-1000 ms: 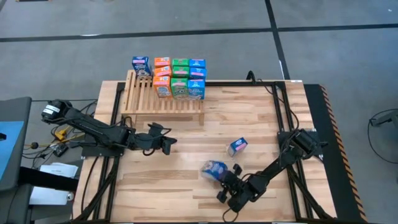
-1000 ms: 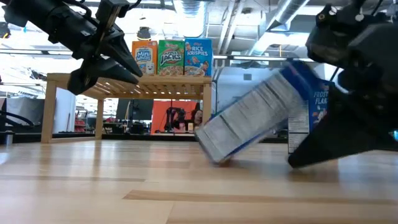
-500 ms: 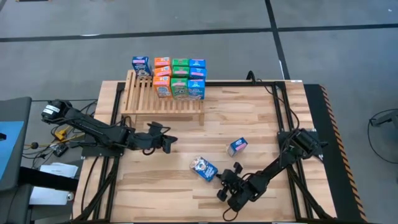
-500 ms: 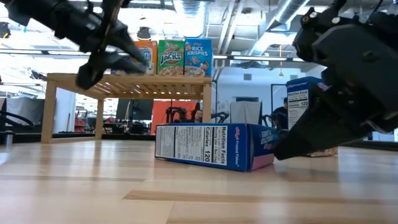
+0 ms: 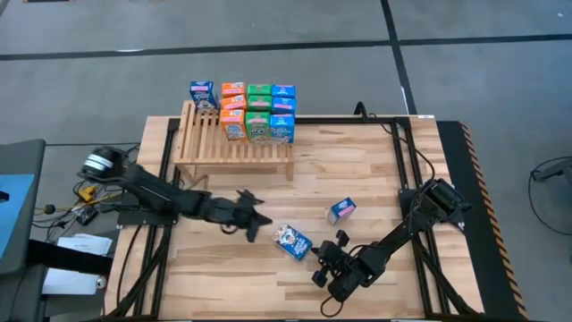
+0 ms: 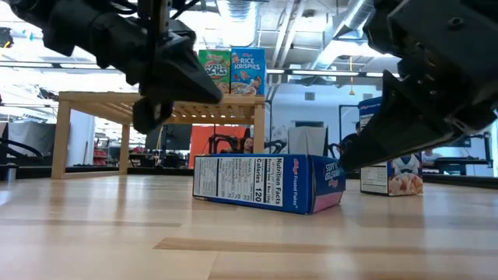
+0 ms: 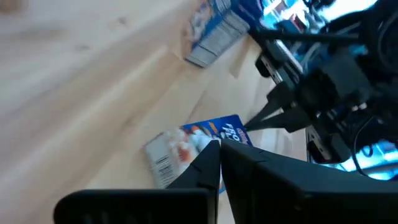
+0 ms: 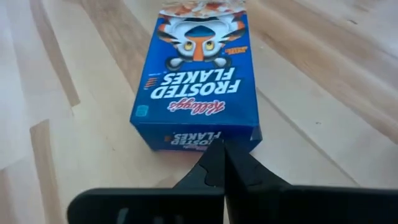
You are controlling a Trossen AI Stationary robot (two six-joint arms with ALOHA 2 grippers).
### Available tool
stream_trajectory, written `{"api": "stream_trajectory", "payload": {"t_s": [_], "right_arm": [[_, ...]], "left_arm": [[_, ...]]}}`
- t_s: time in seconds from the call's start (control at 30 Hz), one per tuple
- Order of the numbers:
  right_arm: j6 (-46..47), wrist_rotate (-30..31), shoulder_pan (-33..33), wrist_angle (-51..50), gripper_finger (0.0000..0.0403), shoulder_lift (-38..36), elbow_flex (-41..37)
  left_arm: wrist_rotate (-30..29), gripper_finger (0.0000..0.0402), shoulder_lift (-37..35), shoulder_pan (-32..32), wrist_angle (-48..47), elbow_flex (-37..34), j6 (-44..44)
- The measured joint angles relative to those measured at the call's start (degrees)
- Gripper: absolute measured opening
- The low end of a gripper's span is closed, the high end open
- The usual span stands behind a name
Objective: Stack cereal on shelf
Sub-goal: Put the left blue cereal on the shelf
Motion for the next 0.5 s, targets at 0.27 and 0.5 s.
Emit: {"api": "stream_trajectory", "payload": {"t_s": [0.27,0.5], "right_arm": [[0.41,-1.26,0.09,0.33,0.0010,0.00,0.00],[1.24,-1.28,0.51,0.31,0.0011,0.00,0.00]], "left_arm": [[1.60,0.0000,11.83,-2.88,-0.92,8.72,6.18],[-4.68,0.0000,13.98,-2.29,-2.66,8.80,1.52]]}}
